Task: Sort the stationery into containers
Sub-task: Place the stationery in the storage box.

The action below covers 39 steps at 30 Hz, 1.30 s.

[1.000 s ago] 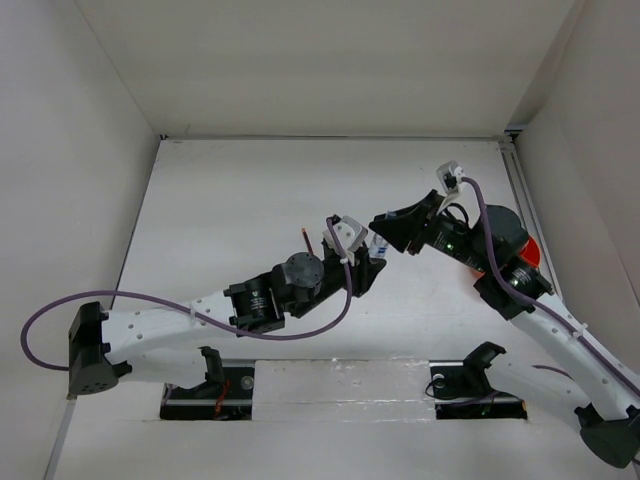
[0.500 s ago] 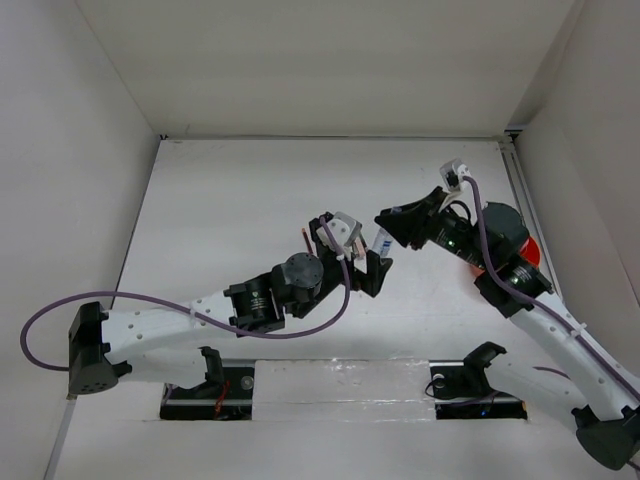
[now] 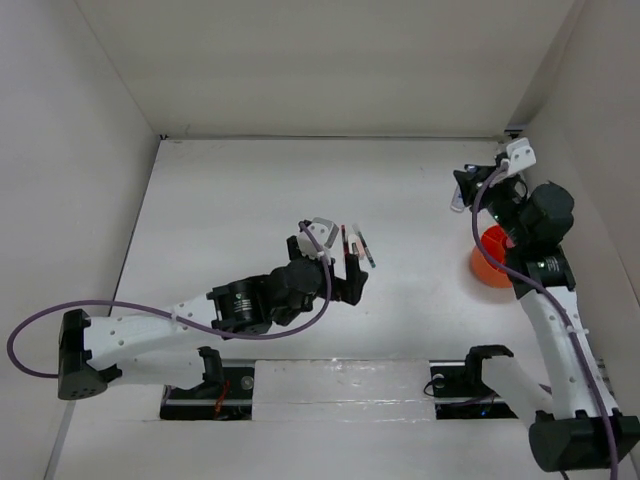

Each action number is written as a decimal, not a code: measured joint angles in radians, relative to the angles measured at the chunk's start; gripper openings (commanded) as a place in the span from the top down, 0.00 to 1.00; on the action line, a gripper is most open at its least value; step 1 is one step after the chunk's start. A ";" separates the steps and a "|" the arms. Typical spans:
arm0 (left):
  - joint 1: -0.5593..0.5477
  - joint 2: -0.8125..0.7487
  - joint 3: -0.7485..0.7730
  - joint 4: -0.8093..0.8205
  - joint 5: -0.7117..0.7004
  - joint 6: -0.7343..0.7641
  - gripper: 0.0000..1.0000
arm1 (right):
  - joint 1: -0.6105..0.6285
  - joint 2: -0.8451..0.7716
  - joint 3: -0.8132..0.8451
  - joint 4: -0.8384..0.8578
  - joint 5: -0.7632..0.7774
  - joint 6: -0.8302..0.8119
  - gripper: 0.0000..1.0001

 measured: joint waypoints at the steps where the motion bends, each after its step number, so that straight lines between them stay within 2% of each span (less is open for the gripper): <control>1: 0.000 0.001 0.001 -0.044 -0.004 -0.031 0.00 | -0.038 0.009 0.011 0.003 -0.014 -0.026 1.00; 5: 0.000 0.002 0.003 -0.182 -0.021 -0.130 0.00 | -0.232 0.126 0.099 0.014 -0.117 -0.087 1.00; 9: 0.002 -0.013 -0.013 -0.240 -0.019 -0.203 0.00 | -0.336 0.256 0.155 0.009 -0.172 -0.134 1.00; 17: 0.002 -0.022 -0.118 -0.217 0.054 -0.250 0.00 | -0.520 0.256 0.153 -0.021 -0.208 -0.238 1.00; 26: 0.043 -0.008 -0.171 -0.149 0.126 -0.249 0.00 | -0.679 0.250 0.145 -0.051 -0.195 -0.257 1.00; 33: 0.051 -0.003 -0.175 -0.108 0.148 -0.243 0.00 | -0.740 0.295 0.101 -0.060 -0.194 -0.219 1.00; 39: 0.051 0.015 -0.171 -0.109 0.153 -0.227 0.00 | -0.780 0.288 -0.029 -0.021 -0.178 -0.123 1.00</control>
